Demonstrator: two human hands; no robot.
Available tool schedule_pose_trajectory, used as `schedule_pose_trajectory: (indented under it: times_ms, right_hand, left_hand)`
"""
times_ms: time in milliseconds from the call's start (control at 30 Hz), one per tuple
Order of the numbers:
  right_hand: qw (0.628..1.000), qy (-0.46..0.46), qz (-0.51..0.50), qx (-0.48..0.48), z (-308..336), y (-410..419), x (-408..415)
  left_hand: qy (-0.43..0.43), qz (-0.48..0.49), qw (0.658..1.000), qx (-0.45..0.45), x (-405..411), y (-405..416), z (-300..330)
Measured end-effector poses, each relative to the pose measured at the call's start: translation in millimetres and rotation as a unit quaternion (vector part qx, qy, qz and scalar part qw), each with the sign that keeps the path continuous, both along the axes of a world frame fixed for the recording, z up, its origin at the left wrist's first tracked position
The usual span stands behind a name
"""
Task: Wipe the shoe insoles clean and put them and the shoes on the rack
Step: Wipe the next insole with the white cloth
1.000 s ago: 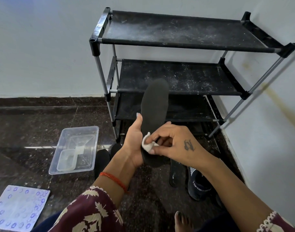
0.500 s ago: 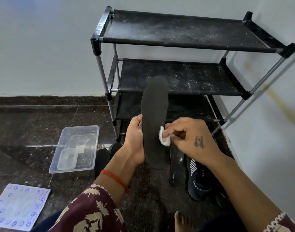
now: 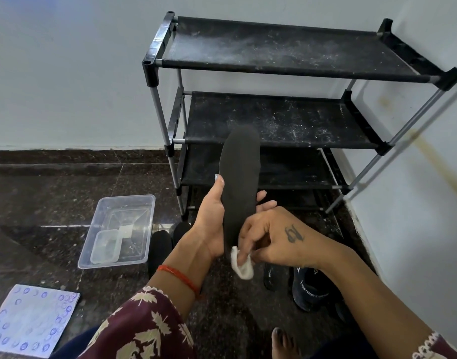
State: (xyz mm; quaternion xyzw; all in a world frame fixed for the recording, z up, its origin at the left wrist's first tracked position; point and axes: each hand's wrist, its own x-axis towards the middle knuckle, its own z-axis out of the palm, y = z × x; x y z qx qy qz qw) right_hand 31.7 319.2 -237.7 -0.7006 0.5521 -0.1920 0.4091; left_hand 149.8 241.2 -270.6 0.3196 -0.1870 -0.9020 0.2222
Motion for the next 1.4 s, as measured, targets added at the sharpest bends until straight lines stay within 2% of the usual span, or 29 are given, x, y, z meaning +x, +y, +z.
schedule_pose_trajectory:
  times_ms: [67,133,233,333,500,633,767,800,867,933,967,1033,1100,1300,1400]
  right_hand:
    - [0.998,0.054,-0.024,-0.038,-3.9,-0.9,-7.6]
    - [0.987,0.075,-0.101,-0.102,-6.3,-1.6,-13.8]
    - [0.938,0.052,-0.275,-0.205,-9.0,-5.0,-20.4]
    - [0.909,0.039,-0.341,-0.239,-15.0,-11.4,-20.6]
    - [0.93,0.089,-0.295,-0.202,-22.2,-15.1,-12.0]
    - [0.949,0.06,-0.251,-0.184,-17.6,-12.8,-12.9]
    - [0.964,0.064,-0.235,-0.105,-10.2,-10.3,-20.4]
    - [0.959,0.094,-0.246,-0.107,-9.3,-9.6,-23.1]
    - [0.929,0.144,-0.294,-0.173,-8.9,-9.2,-27.7]
    - [0.903,0.108,-0.337,-0.242,-9.3,-9.1,-26.7]
    - [0.904,0.069,-0.34,-0.252,-10.1,-9.8,-24.1]
    - [0.923,-0.018,-0.32,-0.211,-11.5,-11.3,-14.2]
    - [0.945,-0.045,-0.28,-0.161,-13.4,-12.4,-5.4]
    - [0.983,-0.028,-0.142,-0.115,-6.9,-9.3,-4.4]
    - [0.988,0.022,-0.107,-0.11,-5.9,-7.6,-9.4]
  left_hand:
    - [-0.003,0.024,1.0,-0.003,-0.6,-1.1,0.8]
    - [-0.004,0.035,0.999,-0.023,-0.6,-2.0,1.6]
    - [0.001,0.044,0.998,-0.05,-1.1,-2.0,1.3]
    - [0.025,0.034,0.997,-0.06,-2.6,1.4,0.9]
    - [0.013,0.012,0.998,-0.054,-4.0,3.6,-3.2]
    - [-0.008,-0.004,0.999,-0.031,-3.2,1.6,-3.7]
    - [-0.008,-0.001,1.0,-0.017,-4.7,3.5,-1.1]
    - [-0.006,-0.002,1.0,-0.007,-4.4,2.9,-1.3]
    - [-0.012,-0.002,1.0,-0.006,-3.8,1.1,-1.7]
    - [-0.011,-0.009,1.0,-0.02,-3.6,0.1,-2.7]
    - [-0.004,-0.011,1.0,-0.022,-4.2,1.3,-2.0]
    - [0.011,-0.006,1.0,-0.027,-4.6,3.7,-0.9]
    - [0.013,-0.002,0.999,-0.037,-3.6,3.5,-0.9]
    - [-0.022,0.023,0.997,-0.075,0.5,0.2,-2.4]
    - [-0.027,0.009,0.997,-0.071,-1.0,2.8,-2.7]
